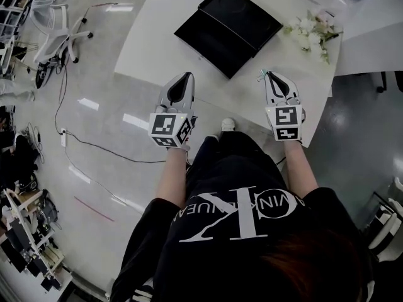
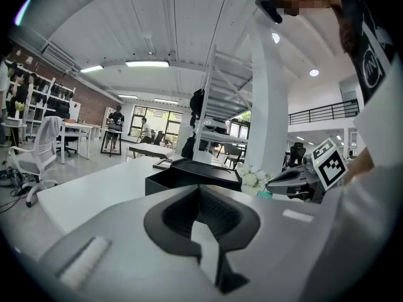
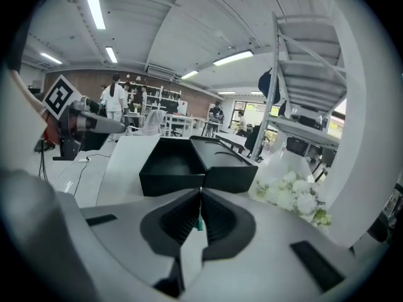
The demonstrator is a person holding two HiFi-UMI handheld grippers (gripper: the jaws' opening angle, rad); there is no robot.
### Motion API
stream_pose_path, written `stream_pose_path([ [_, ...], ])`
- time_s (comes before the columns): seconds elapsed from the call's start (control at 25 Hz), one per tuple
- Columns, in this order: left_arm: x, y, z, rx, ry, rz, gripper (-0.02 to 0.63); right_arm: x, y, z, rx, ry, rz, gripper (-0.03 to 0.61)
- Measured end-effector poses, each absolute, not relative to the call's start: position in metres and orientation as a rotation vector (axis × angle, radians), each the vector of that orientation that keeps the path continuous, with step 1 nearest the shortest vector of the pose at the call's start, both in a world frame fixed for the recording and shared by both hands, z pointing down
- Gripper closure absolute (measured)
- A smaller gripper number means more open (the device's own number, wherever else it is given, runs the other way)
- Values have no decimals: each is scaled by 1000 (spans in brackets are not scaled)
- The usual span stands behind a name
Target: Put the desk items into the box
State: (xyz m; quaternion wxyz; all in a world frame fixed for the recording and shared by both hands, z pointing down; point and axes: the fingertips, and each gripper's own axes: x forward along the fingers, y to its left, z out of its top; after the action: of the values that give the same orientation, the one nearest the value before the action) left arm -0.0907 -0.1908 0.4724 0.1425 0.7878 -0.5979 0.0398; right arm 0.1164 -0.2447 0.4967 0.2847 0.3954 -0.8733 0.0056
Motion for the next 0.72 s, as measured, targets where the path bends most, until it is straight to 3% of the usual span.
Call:
stream_pose_path([
  [0.72,-126,-185,470,2199,-1830,85,600,47,-258,460,906,-2486,-54,561],
])
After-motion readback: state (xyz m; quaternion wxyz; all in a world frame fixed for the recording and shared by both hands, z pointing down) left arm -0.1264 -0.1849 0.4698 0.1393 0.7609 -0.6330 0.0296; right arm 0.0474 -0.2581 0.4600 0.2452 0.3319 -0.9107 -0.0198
